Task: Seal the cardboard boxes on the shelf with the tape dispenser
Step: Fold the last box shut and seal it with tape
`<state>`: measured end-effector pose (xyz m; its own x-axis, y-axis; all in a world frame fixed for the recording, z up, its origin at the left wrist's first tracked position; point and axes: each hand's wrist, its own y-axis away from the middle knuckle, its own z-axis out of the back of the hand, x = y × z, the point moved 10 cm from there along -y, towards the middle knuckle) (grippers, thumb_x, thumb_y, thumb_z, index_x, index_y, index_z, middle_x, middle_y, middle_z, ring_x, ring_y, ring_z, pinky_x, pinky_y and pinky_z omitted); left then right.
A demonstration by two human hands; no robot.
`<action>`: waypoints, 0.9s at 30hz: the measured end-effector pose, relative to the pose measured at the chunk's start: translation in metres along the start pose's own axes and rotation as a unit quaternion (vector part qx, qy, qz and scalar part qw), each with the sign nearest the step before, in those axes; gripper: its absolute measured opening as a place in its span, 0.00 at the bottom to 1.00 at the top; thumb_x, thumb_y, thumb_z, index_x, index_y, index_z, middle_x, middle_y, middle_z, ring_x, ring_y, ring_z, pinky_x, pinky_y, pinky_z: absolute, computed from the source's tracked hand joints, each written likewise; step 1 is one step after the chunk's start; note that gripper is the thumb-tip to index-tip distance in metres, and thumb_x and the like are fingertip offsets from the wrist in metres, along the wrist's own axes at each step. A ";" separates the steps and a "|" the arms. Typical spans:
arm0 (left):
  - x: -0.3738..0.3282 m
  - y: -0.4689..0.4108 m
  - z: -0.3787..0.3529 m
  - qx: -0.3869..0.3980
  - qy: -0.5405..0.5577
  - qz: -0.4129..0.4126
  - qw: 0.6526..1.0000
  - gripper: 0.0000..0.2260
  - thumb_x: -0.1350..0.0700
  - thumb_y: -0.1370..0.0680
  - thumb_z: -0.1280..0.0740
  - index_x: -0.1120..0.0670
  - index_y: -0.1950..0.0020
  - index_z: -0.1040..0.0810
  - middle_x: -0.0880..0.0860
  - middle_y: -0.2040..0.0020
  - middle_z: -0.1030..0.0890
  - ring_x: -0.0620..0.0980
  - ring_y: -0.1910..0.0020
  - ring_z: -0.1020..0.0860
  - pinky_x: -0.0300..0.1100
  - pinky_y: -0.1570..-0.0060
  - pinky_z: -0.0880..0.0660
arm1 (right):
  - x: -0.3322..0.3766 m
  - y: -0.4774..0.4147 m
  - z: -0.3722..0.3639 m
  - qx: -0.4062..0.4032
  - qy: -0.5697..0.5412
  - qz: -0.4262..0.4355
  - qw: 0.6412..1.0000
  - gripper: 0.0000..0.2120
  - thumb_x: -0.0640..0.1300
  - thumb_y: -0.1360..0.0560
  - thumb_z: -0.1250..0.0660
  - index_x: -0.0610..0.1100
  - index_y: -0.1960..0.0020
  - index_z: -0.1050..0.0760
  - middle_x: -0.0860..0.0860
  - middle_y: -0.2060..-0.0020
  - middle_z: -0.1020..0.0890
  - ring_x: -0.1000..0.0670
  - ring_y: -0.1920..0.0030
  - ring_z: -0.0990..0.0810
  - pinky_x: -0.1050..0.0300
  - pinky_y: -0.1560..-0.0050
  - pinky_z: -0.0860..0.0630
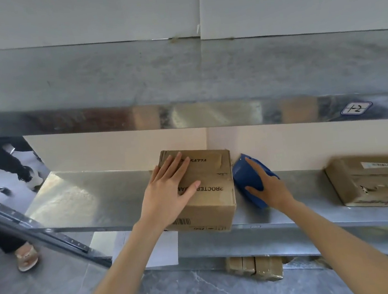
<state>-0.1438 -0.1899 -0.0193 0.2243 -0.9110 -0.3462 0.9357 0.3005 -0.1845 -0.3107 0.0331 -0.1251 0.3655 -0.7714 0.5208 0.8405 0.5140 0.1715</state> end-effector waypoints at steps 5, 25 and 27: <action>-0.002 0.001 0.007 0.008 0.039 0.027 0.999 0.34 0.32 0.23 0.43 0.45 0.20 0.41 0.42 0.20 0.44 0.44 0.20 0.48 0.48 0.23 0.45 | -0.006 -0.005 -0.003 0.016 -0.061 -0.004 0.998 0.36 0.46 0.23 0.33 0.62 0.23 0.49 0.44 0.53 0.18 0.43 0.59 0.19 0.45 0.54 0.21; 0.014 -0.002 0.012 0.002 0.136 -0.026 0.990 0.30 0.30 0.28 0.41 0.44 0.31 0.28 0.41 0.25 0.35 0.41 0.23 0.43 0.51 0.22 0.46 | 0.102 0.029 0.066 -0.099 -0.073 0.125 0.984 0.21 0.54 0.19 0.40 0.51 0.27 0.33 0.53 0.32 0.31 0.52 0.31 0.33 0.55 0.33 0.32; 0.015 -0.003 0.008 -0.001 0.177 -0.026 0.984 0.29 0.32 0.27 0.38 0.45 0.31 0.28 0.41 0.25 0.36 0.38 0.22 0.49 0.49 0.22 0.48 | 0.134 0.035 0.062 -0.100 -0.126 0.150 0.975 0.19 0.54 0.18 0.41 0.52 0.28 0.32 0.55 0.31 0.31 0.55 0.30 0.35 0.56 0.31 0.34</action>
<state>-0.1405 -0.2069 -0.0165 0.0667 -0.7705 -0.6340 0.9427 0.2568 -0.2129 -0.2569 -0.0292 0.0030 0.5189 -0.4673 0.7158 0.7806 0.6003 -0.1740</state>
